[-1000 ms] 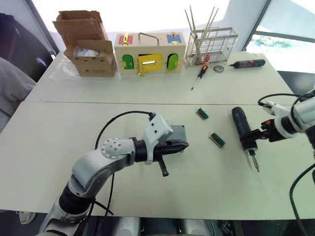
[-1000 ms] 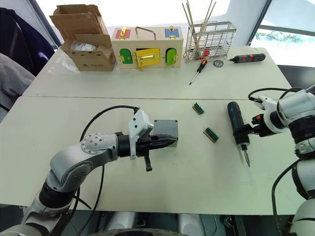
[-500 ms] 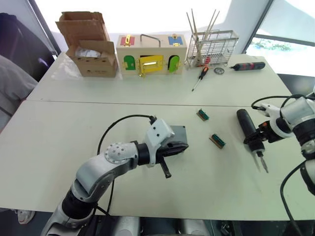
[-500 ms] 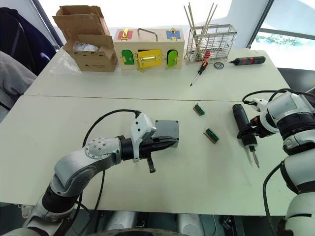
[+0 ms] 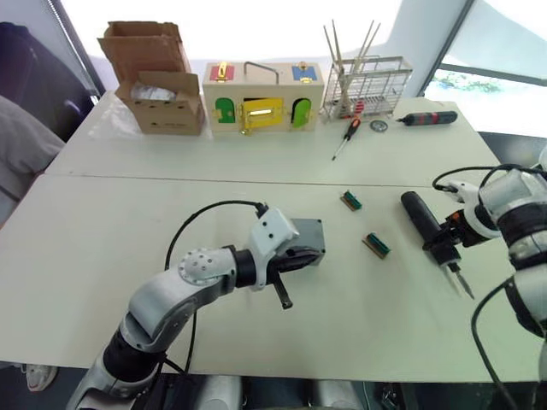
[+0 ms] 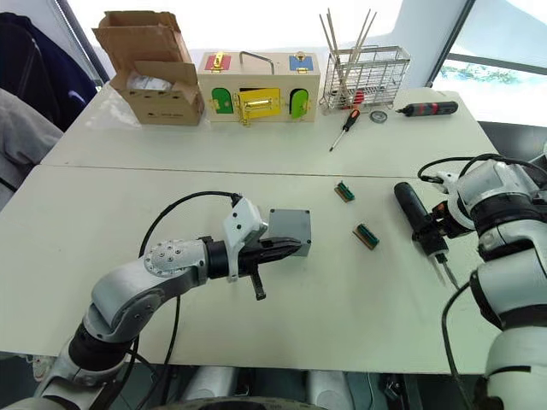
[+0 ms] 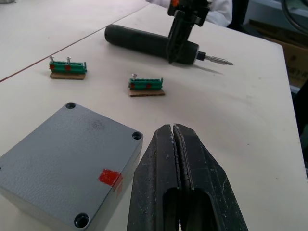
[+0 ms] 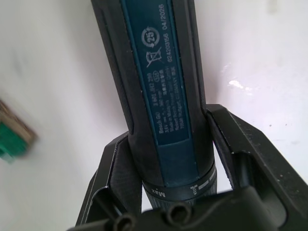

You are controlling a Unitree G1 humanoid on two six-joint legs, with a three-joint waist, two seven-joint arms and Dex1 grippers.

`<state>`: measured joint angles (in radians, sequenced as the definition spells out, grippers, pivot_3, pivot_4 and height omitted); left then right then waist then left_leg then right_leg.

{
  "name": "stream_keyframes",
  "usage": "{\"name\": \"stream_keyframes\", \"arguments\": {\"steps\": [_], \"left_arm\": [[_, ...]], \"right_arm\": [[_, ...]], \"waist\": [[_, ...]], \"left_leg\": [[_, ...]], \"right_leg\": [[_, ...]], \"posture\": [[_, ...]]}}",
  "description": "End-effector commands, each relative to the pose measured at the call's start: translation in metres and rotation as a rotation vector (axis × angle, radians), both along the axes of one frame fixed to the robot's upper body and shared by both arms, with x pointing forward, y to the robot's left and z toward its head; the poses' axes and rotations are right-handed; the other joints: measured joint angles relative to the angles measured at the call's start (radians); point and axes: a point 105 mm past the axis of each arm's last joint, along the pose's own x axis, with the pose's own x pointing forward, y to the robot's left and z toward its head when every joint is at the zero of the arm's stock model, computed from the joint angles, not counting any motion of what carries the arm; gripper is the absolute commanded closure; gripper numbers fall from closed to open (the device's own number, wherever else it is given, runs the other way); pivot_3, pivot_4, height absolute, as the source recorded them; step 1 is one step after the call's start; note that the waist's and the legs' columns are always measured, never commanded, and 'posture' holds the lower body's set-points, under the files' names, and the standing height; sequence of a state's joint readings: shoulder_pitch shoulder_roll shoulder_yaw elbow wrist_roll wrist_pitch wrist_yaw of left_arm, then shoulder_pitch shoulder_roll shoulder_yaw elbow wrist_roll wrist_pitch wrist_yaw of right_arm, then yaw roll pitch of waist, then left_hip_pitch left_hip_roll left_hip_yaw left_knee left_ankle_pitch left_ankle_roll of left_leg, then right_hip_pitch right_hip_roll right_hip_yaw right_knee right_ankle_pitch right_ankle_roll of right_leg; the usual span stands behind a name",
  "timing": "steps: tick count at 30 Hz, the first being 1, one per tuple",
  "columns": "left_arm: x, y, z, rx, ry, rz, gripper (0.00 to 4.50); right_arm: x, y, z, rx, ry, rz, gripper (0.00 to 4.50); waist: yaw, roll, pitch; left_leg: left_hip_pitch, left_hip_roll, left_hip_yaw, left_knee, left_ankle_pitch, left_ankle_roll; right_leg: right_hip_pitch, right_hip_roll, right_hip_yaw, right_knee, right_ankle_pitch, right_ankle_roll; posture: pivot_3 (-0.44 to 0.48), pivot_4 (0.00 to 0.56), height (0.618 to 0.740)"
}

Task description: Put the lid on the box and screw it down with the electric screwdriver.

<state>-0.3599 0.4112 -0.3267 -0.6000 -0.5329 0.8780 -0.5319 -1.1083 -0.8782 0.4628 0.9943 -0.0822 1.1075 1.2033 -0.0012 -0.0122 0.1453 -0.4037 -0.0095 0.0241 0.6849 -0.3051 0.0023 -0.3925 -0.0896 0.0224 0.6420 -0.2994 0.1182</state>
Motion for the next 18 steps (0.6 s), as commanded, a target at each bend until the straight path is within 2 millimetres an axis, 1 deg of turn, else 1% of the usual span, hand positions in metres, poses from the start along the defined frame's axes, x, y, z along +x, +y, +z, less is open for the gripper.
{"name": "stream_keyframes", "arguments": {"steps": [1, 3, 4, 5, 7, 8, 9, 10, 11, 12, 14, 15, 17, 18], "left_arm": [[0.01, 0.006, 0.012, -0.009, -0.056, -0.003, 4.5], [0.019, 0.009, 0.016, 0.0, -0.077, 0.0, 4.5], [0.023, 0.012, 0.018, 0.004, -0.088, 0.005, 4.5], [0.027, 0.014, 0.02, 0.008, -0.099, 0.012, 4.5], [0.041, 0.019, 0.028, 0.0, -0.131, 0.05, 4.5], [0.046, 0.021, 0.031, -0.004, -0.14, 0.063, 4.5], [0.051, 0.024, 0.035, -0.003, -0.154, 0.073, 4.5], [0.055, 0.025, 0.038, -0.001, -0.166, 0.082, 4.5], [0.058, 0.027, 0.041, 0.001, -0.176, 0.088, 4.5], [0.061, 0.03, 0.043, 0.01, -0.185, 0.093, 4.5], [0.063, 0.033, 0.044, 0.025, -0.194, 0.095, 4.5], [0.064, 0.034, 0.044, 0.033, -0.196, 0.097, 4.5], [0.068, 0.039, 0.042, 0.073, -0.196, 0.104, 4.5], [0.07, 0.042, 0.038, 0.107, -0.198, 0.107, 4.5]], "right_arm": [[0.026, -0.003, 0.084, 0.087, -0.321, -0.073, 2.62], [0.032, -0.001, 0.126, 0.177, -0.477, -0.117, 2.62], [0.034, 0.005, 0.142, 0.242, -0.539, -0.127, 2.62], [0.038, 0.014, 0.157, 0.322, -0.604, -0.122, 2.62], [0.051, 0.037, 0.194, 0.451, -0.883, -0.041, 2.62], [0.053, 0.042, 0.206, 0.478, -0.992, -0.028, 2.62], [0.052, 0.053, 0.212, 0.517, -1.118, -0.009, 2.62], [0.047, 0.067, 0.213, 0.557, -1.248, 0.014, 2.62], [0.039, 0.076, 0.211, 0.596, -1.345, 0.012, 2.62], [0.028, 0.089, 0.201, 0.613, -1.411, 0.034, 2.62], [0.016, 0.106, 0.189, 0.623, -1.462, 0.063, 2.62], [0.011, 0.112, 0.187, 0.657, -1.483, 0.059, 2.62], [0.006, 0.122, 0.177, 0.717, -1.49, 0.002, 2.62], [0.004, 0.13, 0.169, 0.69, -1.496, 0.027, 2.62]], "waist": [[-0.007, 0.012, 0.005], [-0.007, 0.022, 0.011], [-0.007, 0.023, 0.012], [-0.007, 0.023, 0.012], [-0.007, 0.02, 0.011], [-0.01, 0.02, 0.011], [-0.013, 0.019, 0.011], [-0.014, 0.016, 0.01], [-0.016, 0.016, 0.01], [-0.014, 0.016, 0.009], [-0.008, 0.017, 0.01], [-0.002, 0.018, 0.011], [0.003, 0.019, 0.011], [0.004, 0.019, 0.011]], "left_leg": [[-0.003, -0.002, 0.001, 0.0, 0.0, 0.0], [-0.008, -0.003, 0.003, -0.001, 0.001, -0.001], [-0.011, -0.003, 0.004, -0.001, 0.002, -0.002], [-0.015, -0.002, 0.004, -0.002, 0.002, -0.003], [-0.02, 0.002, 0.003, -0.003, 0.003, -0.004], [-0.02, 0.003, 0.002, -0.004, 0.003, -0.004], [-0.02, 0.004, 0.002, -0.003, 0.003, -0.004], [-0.02, 0.005, 0.002, -0.003, 0.003, -0.004], [-0.02, 0.006, 0.002, -0.002, 0.003, -0.004], [-0.019, 0.006, 0.002, 0.0, 0.004, -0.005], [-0.02, 0.006, 0.0, 0.0, 0.006, -0.008], [-0.02, 0.005, 0.0, 0.0, 0.006, -0.009], [-0.024, 0.001, 0.0, 0.0, 0.009, -0.006], [-0.024, 0.0, 0.001, 0.0, 0.009, -0.006]], "right_leg": [[-0.005, 0.0, 0.0, 0.003, 0.0, 0.0], [-0.014, -0.002, 0.001, 0.006, 0.0, 0.0], [-0.018, -0.001, 0.001, 0.008, 0.0, 0.0], [-0.023, 0.0, 0.001, 0.009, 0.0, 0.001], [-0.027, 0.003, -0.002, 0.009, 0.0, 0.001], [-0.027, 0.005, -0.004, 0.009, 0.0, 0.001], [-0.027, 0.006, -0.004, 0.009, 0.0, 0.001], [-0.026, 0.007, -0.004, 0.011, 0.0, 0.001], [-0.026, 0.007, -0.004, 0.012, 0.0, 0.001], [-0.026, 0.008, -0.003, 0.016, 0.0, 0.001], [-0.028, 0.007, -0.002, 0.022, 0.001, 0.002], [-0.03, 0.007, -0.002, 0.024, 0.001, 0.002], [-0.034, 0.004, -0.001, 0.024, 0.001, 0.002], [-0.034, 0.003, 0.0, 0.024, 0.001, 0.002]], "posture": [[0.0, 0.15, 0.74], [0.0, 0.15, 0.74], [0.0, 0.15, 0.74], [0.0, 0.15, 0.74], [0.0, 0.15, 0.74], [0.0, 0.15, 0.74], [0.0, 0.15, 0.74], [0.0, 0.15, 0.74], [0.0, 0.15, 0.74], [0.0, 0.15, 0.74], [0.0, 0.15, 0.74], [0.0, 0.15, 0.74], [0.0, 0.15, 0.74], [0.0, 0.15, 0.74]]}}
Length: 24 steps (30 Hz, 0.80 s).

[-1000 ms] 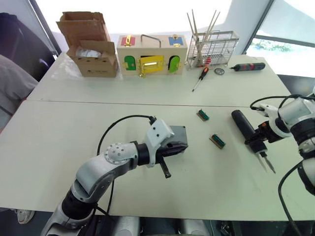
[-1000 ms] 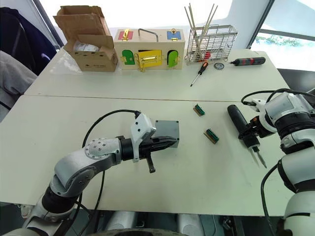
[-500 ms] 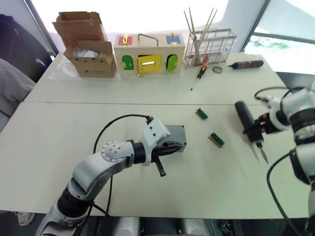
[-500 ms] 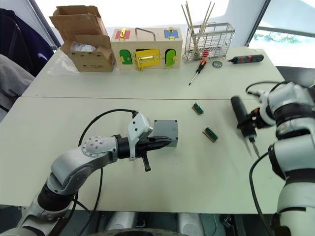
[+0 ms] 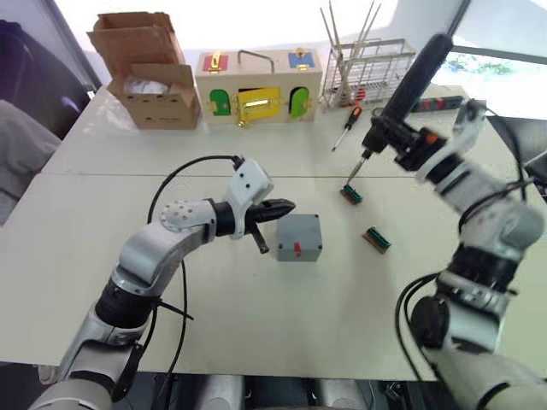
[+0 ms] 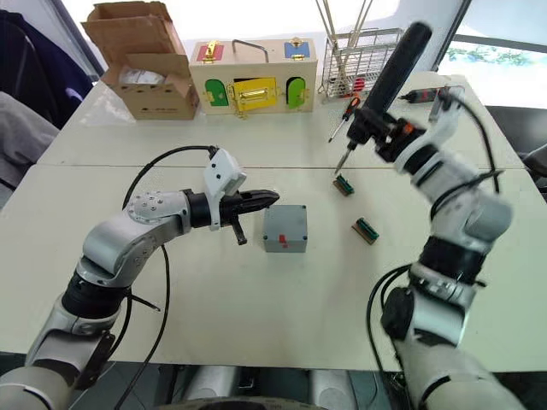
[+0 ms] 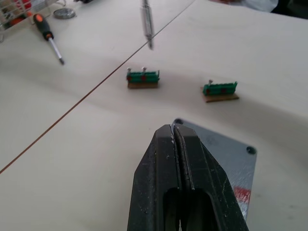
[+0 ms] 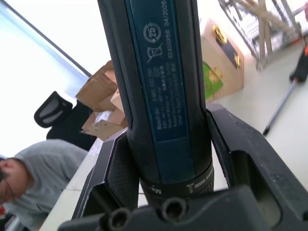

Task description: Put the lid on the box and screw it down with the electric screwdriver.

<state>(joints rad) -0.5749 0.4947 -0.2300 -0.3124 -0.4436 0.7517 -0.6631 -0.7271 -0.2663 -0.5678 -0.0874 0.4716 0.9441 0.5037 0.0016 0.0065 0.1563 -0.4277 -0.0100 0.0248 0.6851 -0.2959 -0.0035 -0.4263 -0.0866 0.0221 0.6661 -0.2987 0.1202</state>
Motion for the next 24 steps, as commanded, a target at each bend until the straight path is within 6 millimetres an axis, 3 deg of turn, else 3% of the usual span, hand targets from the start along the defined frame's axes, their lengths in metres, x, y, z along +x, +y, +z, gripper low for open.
{"name": "stream_keyframes", "arguments": {"steps": [1, 7, 12, 17, 24], "left_arm": [[0.006, 0.008, 0.005, 0.074, -0.061, -0.001, 4.5], [0.002, -0.003, 0.005, 0.051, -0.031, -0.068, 4.5], [-0.004, -0.013, 0.005, 0.041, 0.005, -0.137, 4.5], [-0.012, -0.007, -0.023, 0.178, 0.077, -0.183, 4.5], [-0.011, -0.006, -0.031, 0.18, 0.103, -0.172, 4.5]], "right_arm": [[-0.029, 0.009, 0.046, -0.025, -0.281, -0.059, 2.62], [-0.046, 0.035, 0.04, 0.0, -0.322, 0.056, 2.62], [-0.055, 0.057, 0.024, -0.096, -0.31, 0.135, 2.62], [-0.058, 0.068, 0.012, -0.142, -0.31, 0.156, 2.62], [-0.062, 0.081, -0.001, -0.186, -0.303, 0.198, 2.62]], "waist": [[0.002, 0.0, 0.0], [-0.011, 0.0, 0.0], [-0.021, 0.0, 0.0], [-0.022, 0.0, 0.0], [-0.015, 0.0, 0.0]], "left_leg": [[0.0, 0.0, 0.0, 0.0, 0.0, 0.0], [0.001, 0.0, -0.001, -0.001, 0.0, 0.0], [0.002, 0.001, -0.001, -0.001, 0.0, 0.0], [0.002, 0.002, -0.001, -0.002, 0.0, 0.0], [0.002, 0.001, -0.002, -0.001, 0.0, 0.0]], "right_leg": [[0.0, 0.0, 0.0, 0.0, 0.0, 0.0], [0.001, 0.0, -0.001, 0.0, 0.0, 0.0], [0.001, 0.002, -0.001, 0.0, 0.0, 0.0], [0.001, 0.003, -0.001, 0.0, 0.0, 0.0], [0.002, 0.003, 0.0, 0.0, 0.0, 0.0]], "posture": [[0.0, 0.15, 0.74], [0.0, 0.15, 0.74], [0.0, 0.15, 0.74], [0.0, 0.15, 0.74], [0.0, 0.15, 0.74]]}}
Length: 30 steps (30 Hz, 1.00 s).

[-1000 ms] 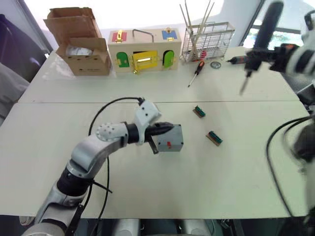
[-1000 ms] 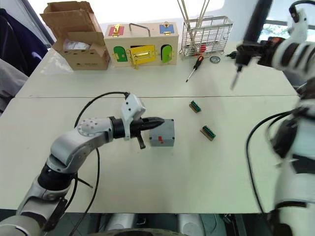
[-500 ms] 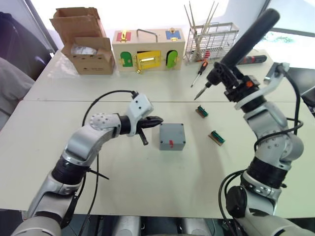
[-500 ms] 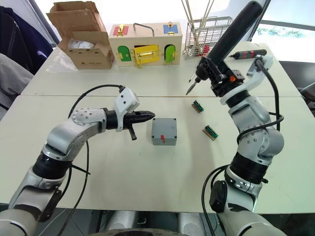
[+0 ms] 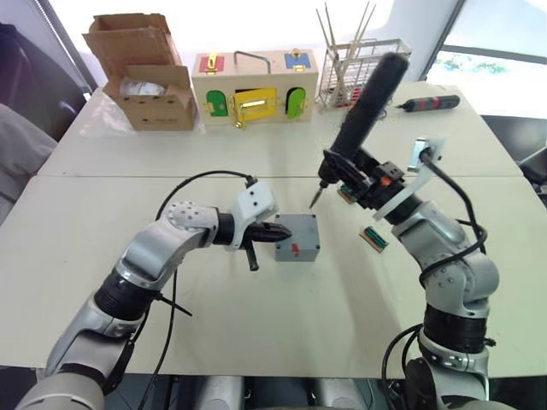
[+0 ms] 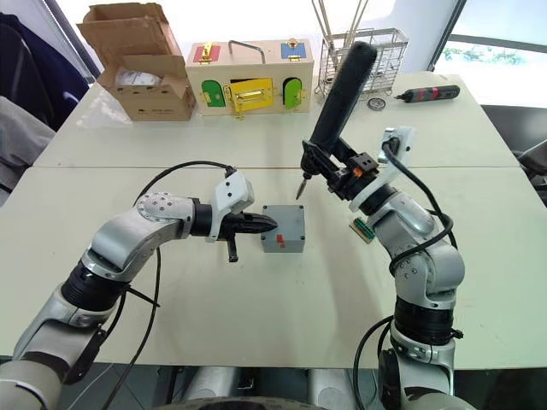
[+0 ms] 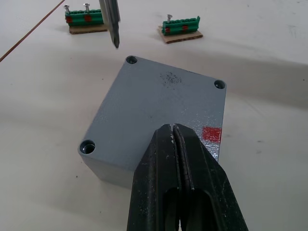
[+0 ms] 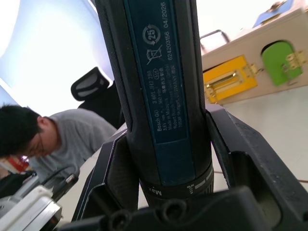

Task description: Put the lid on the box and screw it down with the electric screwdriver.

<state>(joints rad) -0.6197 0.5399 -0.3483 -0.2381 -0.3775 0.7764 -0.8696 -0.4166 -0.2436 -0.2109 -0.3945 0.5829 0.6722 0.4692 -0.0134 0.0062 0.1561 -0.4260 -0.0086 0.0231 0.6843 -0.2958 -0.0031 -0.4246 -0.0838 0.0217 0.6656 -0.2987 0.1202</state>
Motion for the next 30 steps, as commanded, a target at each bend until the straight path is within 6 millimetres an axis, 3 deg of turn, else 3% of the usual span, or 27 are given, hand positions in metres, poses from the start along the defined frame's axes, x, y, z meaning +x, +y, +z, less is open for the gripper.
{"name": "stream_keyframes", "arguments": {"steps": [1, 13, 30], "left_arm": [[0.0, 0.001, -0.001, 0.016, -0.017, 0.005, 4.5], [-0.003, 0.002, -0.004, 0.017, -0.005, 0.003, 4.5], [-0.002, 0.002, -0.006, 0.02, -0.007, 0.007, 4.5]], "right_arm": [[-0.011, 0.003, 0.018, -0.016, -0.115, 0.014, 2.62], [-0.008, -0.012, 0.014, -0.012, -0.106, -0.049, 2.62], [-0.011, 0.0, -0.003, -0.087, -0.082, -0.011, 2.62]], "waist": [[0.0, 0.0, 0.0], [0.0, 0.0, 0.0], [-0.001, -0.001, 0.0]], "left_leg": [[0.0, 0.0, 0.0, 0.0, 0.0, 0.0], [0.0, 0.0, 0.0, 0.0, 0.0, 0.0], [0.0, 0.0, 0.0, 0.0, 0.0, 0.0]], "right_leg": [[0.0, 0.0, 0.0, 0.0, 0.0, 0.0], [0.0, 0.0, 0.0, 0.0, 0.0, 0.0], [0.0, 0.0, 0.0, 0.0, 0.0, 0.0]], "posture": [[0.0, 0.15, 0.74], [0.0, 0.15, 0.74], [0.0, 0.15, 0.74]]}}
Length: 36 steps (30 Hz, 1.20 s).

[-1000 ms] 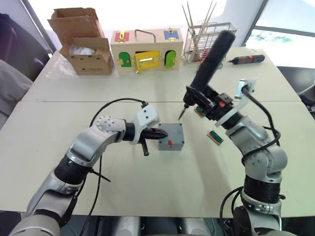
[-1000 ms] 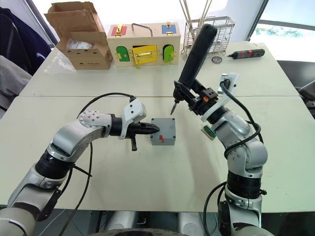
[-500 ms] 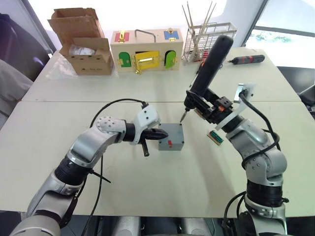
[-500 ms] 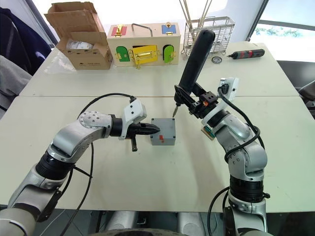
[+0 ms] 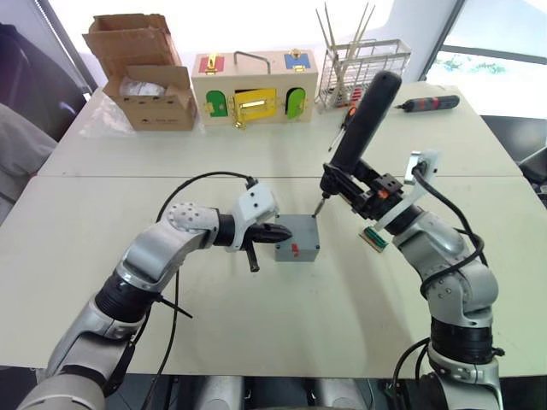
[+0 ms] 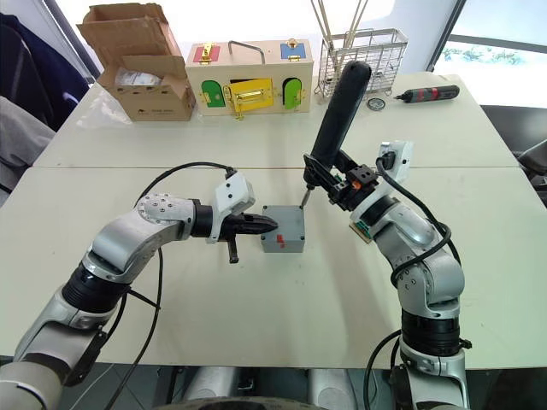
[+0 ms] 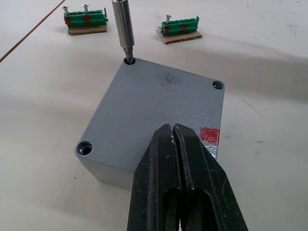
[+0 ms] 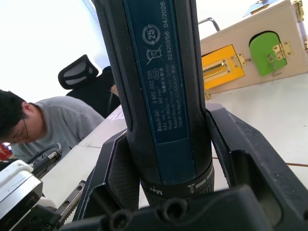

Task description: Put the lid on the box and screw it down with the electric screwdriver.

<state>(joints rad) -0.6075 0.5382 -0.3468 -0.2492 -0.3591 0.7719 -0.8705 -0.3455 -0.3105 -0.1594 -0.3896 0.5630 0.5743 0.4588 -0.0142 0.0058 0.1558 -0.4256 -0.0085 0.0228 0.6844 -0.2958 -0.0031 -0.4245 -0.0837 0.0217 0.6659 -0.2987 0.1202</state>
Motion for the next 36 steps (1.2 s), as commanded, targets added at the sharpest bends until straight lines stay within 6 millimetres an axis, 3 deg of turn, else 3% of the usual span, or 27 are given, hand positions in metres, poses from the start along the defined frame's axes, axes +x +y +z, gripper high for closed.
{"name": "stream_keyframes", "arguments": {"steps": [1, 7, 14, 19, 36], "left_arm": [[-0.002, 0.001, -0.005, 0.016, 0.005, 0.004, 4.5], [0.002, 0.001, -0.015, 0.052, 0.01, 0.021, 4.5], [0.006, -0.003, -0.032, 0.074, 0.081, 0.041, 4.5], [0.007, -0.006, -0.039, 0.046, 0.126, 0.046, 4.5], [0.001, -0.009, -0.038, 0.046, 0.123, 0.019, 4.5]], "right_arm": [[-0.009, 0.011, 0.007, -0.055, -0.069, 0.051, 2.62], [-0.011, 0.025, -0.02, -0.201, -0.038, 0.103, 2.62], [-0.006, 0.022, -0.044, -0.226, 0.037, 0.069, 2.62], [-0.002, 0.021, -0.049, -0.208, 0.055, 0.056, 2.62], [-0.005, 0.028, -0.061, -0.205, 0.089, 0.086, 2.62]], "waist": [[0.0, 0.0, 0.0], [0.0, -0.003, -0.002], [0.004, -0.007, -0.006], [0.003, -0.014, -0.018], [0.002, -0.014, -0.025]], "left_leg": [[0.0, 0.0, 0.0, 0.0, 0.0, 0.0], [0.005, 0.0, 0.0, -0.001, 0.0, 0.0], [0.028, 0.001, -0.002, -0.002, -0.008, 0.014], [0.034, 0.002, -0.002, -0.004, -0.011, 0.017], [0.035, 0.002, -0.002, -0.006, -0.011, 0.017]], "right_leg": [[0.0, 0.0, 0.0, 0.0, 0.0, 0.0], [0.005, 0.001, 0.0, -0.001, 0.0, 0.0], [0.033, 0.002, -0.002, -0.012, -0.001, 0.0], [0.039, 0.002, -0.002, -0.016, -0.001, 0.0], [0.04, 0.001, -0.001, -0.017, -0.001, 0.0]], "posture": [[0.0, 0.15, 0.74], [0.0, 0.15, 0.74], [0.0, 0.15, 0.74], [0.0, 0.15, 0.74], [0.0, 0.15, 0.74]]}}
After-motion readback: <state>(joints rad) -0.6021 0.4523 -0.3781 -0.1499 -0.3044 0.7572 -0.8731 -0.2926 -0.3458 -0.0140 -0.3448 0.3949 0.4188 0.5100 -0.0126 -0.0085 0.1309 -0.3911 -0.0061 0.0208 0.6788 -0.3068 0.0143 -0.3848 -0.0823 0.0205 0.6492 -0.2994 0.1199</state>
